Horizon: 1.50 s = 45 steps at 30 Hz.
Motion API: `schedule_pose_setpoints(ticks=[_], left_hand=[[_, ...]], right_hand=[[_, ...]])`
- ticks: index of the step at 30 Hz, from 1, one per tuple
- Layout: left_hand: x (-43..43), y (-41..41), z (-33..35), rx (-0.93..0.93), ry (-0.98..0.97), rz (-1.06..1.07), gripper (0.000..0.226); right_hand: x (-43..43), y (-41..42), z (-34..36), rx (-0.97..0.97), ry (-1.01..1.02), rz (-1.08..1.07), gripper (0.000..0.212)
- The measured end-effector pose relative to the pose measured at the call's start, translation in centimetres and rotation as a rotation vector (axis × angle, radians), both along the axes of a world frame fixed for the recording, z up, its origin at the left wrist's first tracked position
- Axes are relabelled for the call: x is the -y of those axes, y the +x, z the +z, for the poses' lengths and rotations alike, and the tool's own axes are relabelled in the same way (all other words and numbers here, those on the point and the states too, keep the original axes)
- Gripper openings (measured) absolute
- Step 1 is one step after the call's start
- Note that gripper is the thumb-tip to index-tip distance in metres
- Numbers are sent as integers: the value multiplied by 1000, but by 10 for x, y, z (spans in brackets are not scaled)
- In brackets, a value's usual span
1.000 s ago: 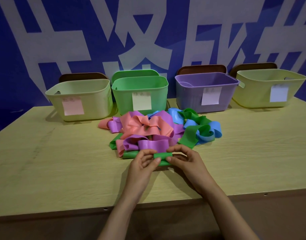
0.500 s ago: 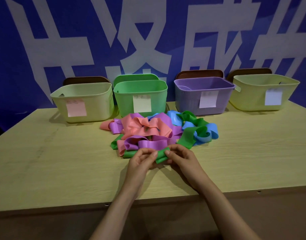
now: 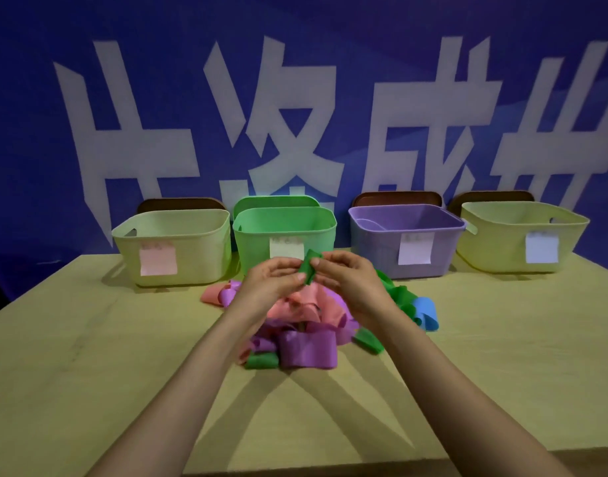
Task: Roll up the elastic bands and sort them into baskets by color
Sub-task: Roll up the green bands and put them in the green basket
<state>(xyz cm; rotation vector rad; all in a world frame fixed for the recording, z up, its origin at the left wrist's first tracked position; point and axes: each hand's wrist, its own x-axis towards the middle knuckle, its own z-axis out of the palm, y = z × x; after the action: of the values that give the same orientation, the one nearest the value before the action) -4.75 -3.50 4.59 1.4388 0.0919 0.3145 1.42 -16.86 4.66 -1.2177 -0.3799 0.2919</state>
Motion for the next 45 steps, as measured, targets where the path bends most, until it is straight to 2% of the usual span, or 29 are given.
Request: schedule_pose_setpoints(ticks=[4,9,13,19,23,26,29,32,37,40,45], left_hand=[[-37,61,22,-13,69,37,19],[-77,130,53,-76,53,74,25],[-93,159,83,-210,107,82,25],[-118,179,108,-429,146,98,24],[-136,196,105,-518,131,112,23],[-146,211,93,-603,103,100,17],[-155,227,80,-718,110,51,20],[-161,246,70,-843,-97,34,18],[-174,268,51,-1016,-409,45,51],[-173,276,43,-1053,-456,47,52],[-179,283,28,-1089,-456,61,32]], right_hand=[[-37,64,19,31,-34,35,9],[-80,136,50,20,-100,38,12],[-100,165,77,-50,-195,-1,16],[-126,188,98,-159,-377,58,12],[-150,209,92,-223,-470,120,16],[-163,227,74,-335,-520,105,14],[-177,245,49,-421,-601,136,18],[-193,263,29,-483,-675,144,20],[-214,275,-5,-613,-782,155,19],[-224,277,-20,-675,-798,164,17],[-233,280,-28,-720,-812,103,32]])
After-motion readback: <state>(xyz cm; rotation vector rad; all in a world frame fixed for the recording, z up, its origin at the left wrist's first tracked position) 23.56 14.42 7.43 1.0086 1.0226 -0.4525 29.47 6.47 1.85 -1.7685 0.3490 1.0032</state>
